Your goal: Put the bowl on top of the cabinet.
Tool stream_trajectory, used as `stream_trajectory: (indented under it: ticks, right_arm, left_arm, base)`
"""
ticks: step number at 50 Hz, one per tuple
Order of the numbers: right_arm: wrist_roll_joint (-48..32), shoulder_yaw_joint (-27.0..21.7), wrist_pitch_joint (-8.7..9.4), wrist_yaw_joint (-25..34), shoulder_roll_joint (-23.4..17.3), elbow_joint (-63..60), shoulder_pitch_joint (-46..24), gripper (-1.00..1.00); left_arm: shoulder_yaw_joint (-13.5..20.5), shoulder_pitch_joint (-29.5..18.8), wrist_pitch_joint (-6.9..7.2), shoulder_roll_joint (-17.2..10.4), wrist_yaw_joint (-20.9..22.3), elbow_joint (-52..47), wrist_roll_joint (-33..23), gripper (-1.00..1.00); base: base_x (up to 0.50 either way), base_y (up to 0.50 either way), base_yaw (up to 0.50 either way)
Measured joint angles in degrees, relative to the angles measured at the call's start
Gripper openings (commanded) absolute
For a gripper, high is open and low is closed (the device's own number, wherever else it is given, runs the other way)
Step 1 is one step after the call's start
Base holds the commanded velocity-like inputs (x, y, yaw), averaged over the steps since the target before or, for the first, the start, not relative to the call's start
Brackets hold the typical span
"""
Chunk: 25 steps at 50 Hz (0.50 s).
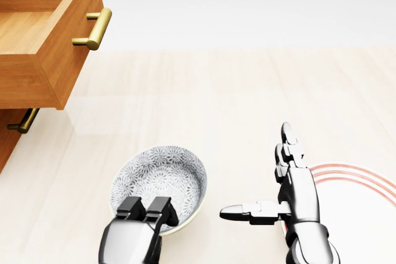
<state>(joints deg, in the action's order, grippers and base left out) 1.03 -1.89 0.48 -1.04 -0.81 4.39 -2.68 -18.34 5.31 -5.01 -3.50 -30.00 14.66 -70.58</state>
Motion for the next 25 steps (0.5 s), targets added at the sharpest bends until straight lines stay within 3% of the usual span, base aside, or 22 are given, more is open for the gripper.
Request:
stream_trajectory:
  ticks: [11, 25]
  right_arm:
    - [-0.13, 0.15, -0.11, 0.05, 0.07, 0.14, -0.03, 1.0]
    - [-0.28, 0.27, -0.13, 0.03, 0.11, 0.48, -0.23, 1.0]
  left_arm:
    - [0.59, 3.26, 0.0, -0.15, 0.23, -7.07, 6.52, -0.97]
    - [0.56, 6.6, 0.0, -0.47, 4.91, -16.63, 13.88, -0.97]
  base:
    - [0.0, 0.0, 0.0]
    - [0.0, 0.0, 0.0]
